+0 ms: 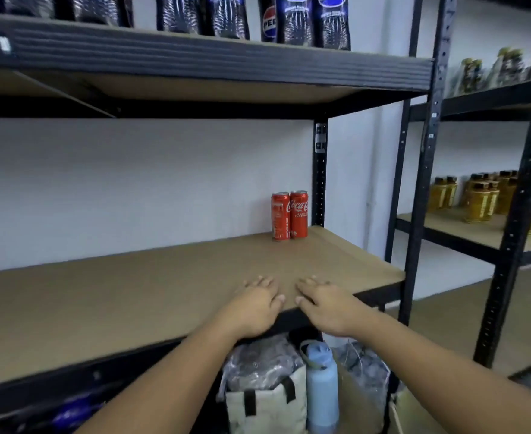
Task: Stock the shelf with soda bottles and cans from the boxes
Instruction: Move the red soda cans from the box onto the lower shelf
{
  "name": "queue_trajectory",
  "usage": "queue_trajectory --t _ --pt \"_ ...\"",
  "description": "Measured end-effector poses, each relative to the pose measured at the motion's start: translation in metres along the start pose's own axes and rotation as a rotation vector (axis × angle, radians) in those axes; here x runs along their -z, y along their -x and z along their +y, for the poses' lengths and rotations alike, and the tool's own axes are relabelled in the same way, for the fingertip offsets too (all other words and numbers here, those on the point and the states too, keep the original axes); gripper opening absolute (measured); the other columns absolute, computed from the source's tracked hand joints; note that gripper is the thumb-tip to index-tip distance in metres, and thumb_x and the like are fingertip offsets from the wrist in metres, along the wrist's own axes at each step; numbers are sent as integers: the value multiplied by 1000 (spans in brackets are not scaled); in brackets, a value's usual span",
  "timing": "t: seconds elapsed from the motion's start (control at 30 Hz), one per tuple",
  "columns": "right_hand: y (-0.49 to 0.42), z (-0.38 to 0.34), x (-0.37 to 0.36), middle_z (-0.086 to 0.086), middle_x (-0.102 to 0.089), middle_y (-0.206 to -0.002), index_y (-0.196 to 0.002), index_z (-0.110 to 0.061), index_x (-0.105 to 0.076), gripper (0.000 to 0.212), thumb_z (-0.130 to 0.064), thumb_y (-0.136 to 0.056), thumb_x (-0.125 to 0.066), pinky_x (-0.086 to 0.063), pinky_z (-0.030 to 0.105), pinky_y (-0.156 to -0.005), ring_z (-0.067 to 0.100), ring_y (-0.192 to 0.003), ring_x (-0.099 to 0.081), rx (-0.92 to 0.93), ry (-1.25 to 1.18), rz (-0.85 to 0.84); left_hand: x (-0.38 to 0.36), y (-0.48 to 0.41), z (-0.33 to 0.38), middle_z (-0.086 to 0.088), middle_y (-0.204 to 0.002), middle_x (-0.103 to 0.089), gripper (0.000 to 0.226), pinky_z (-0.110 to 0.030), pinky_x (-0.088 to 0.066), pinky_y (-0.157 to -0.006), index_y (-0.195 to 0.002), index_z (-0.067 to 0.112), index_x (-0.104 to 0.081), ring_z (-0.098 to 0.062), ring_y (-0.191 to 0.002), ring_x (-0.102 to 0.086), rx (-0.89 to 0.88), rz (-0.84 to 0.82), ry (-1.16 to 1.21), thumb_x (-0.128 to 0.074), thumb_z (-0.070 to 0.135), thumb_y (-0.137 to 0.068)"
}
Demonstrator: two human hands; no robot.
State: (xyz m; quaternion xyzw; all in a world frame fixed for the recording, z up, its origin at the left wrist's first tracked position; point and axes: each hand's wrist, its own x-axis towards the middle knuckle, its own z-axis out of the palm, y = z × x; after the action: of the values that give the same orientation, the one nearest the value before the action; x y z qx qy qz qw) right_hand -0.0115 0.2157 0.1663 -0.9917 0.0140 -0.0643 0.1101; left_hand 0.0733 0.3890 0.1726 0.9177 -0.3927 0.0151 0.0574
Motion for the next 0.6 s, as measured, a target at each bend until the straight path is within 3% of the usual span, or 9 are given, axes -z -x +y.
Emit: queue_trajectory --t 0.07,0.2,0.27,0.37,0.43,0.5,0.6 --pt "22 -18 2 11 -27 -165 -153 -8 -38 52 -34 -108 -36 -17 40 -124 26 -153 -21 2 10 -14 0 31 4 -9 -168 -20 57 -41 -13 -126 -160 11 -24 -24 -156 -17 -17 17 -17 -30 37 -110" --pt "65 -53 4 11 -36 -160 -151 -6 -38 49 -30 -108 -37 -17 48 -123 27 -149 -28 5 -26 -17 -3 90 10 -6 -169 -18 60 -38 -10 -127 -161 11 -22 -21 -156 -15 -64 63 -55 -35 38 -109" --pt "85 -66 -2 9 -38 -159 -153 -8 -36 50 -29 -108 -38 -20 45 -120 27 -147 -33 -6 -66 -24 -8 114 12 -6 -169 -19 61 -36 -9 -126 -161 12 -22 -20 -156 -15 -76 60 -21 -37 39 -108" --pt "117 -82 -24 12 -57 -140 -142 -11 -49 42 -29 -105 -44 -41 34 -94 29 -127 -53 -15 -112 -73 -26 153 15 -7 -157 -42 52 -38 -29 -118 -151 12 -41 -27 -144 -39 -57 40 123 -44 37 -106" --pt "140 -90 -43 13 -62 -131 -140 -11 -51 40 -32 -105 -46 -42 33 -81 29 -115 -58 -40 -116 -122 -47 179 17 -9 -145 -54 45 -39 -42 -105 -141 13 -49 -30 -131 -52 -42 13 156 -47 38 -104" --pt "163 -99 -66 14 -61 -136 -151 -13 -42 52 -37 -106 -46 -44 34 -91 30 -122 -56 -65 -124 -194 -73 201 17 -9 -124 -64 36 -35 -46 -83 -128 13 -55 -30 -114 -60 -17 -37 174 -49 39 -103" --pt "187 -106 -106 10 -57 -142 -152 -15 -43 56 -41 -103 -50 -43 35 -105 29 -133 -51 -113 -137 -267 -110 228 17 -7 -112 -66 30 -36 -50 -83 -121 15 -58 -28 -106 -62 49 -125 226 -53 37 -101"
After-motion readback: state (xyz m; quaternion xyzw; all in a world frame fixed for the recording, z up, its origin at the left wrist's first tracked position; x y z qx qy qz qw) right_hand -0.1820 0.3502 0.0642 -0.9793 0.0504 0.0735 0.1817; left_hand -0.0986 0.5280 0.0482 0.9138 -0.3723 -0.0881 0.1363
